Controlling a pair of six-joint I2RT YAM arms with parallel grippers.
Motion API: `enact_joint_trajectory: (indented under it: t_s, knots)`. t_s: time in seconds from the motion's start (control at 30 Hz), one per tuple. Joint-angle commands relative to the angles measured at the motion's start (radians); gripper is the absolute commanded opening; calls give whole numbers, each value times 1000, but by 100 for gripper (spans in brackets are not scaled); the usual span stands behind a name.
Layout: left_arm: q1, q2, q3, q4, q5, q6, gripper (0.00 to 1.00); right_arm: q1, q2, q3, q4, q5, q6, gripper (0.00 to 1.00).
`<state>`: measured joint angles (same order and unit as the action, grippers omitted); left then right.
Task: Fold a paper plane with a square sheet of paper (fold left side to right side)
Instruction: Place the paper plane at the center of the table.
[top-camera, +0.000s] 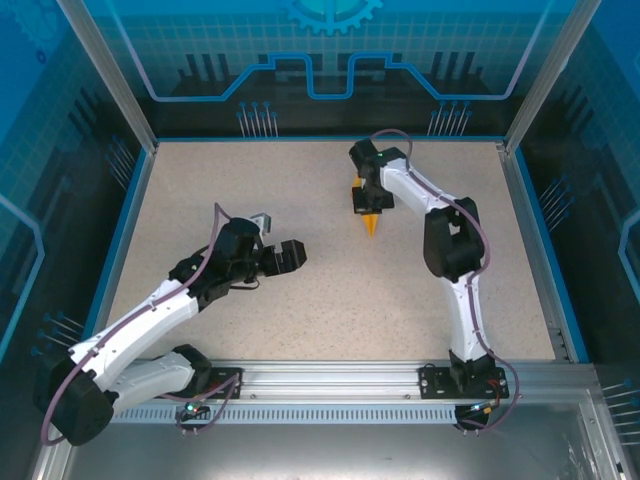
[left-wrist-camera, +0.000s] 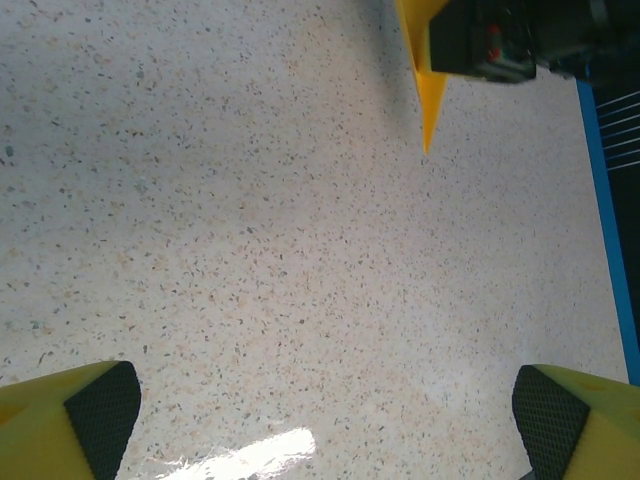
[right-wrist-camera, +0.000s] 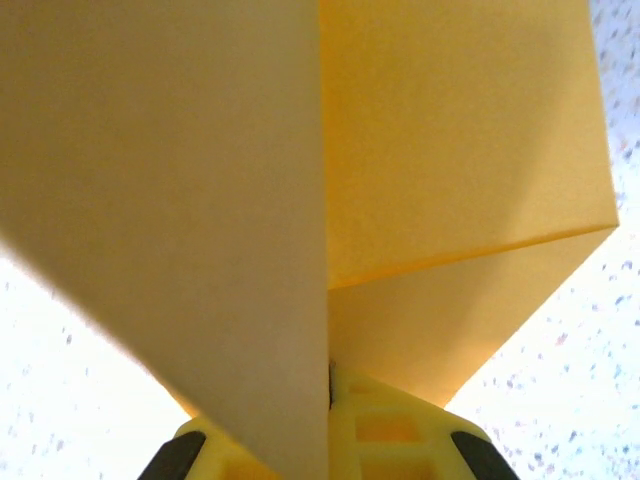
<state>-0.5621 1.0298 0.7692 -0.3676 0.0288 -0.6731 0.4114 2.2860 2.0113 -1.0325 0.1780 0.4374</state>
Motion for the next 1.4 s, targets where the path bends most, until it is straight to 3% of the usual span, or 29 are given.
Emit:
enact_joint_trajectory:
  t_s: [0.0, 0.37, 0.83, 1.23, 1.37]
  knots:
    - [2, 17, -14, 5, 44, 26, 99, -6, 98, 129, -193, 89, 47, 1]
    - [1, 27, -17, 3, 56, 17, 99, -11, 237, 197, -204, 37, 38, 4]
    - [11, 57, 29, 10, 79, 23, 99, -13, 178, 127, -170, 20, 30, 18]
    - [128, 105, 90, 32, 222, 38, 99, -2, 65, 91, -184, 48, 34, 22]
    - [177, 120, 96, 42, 263, 34, 99, 4, 9, 60, -187, 64, 40, 29]
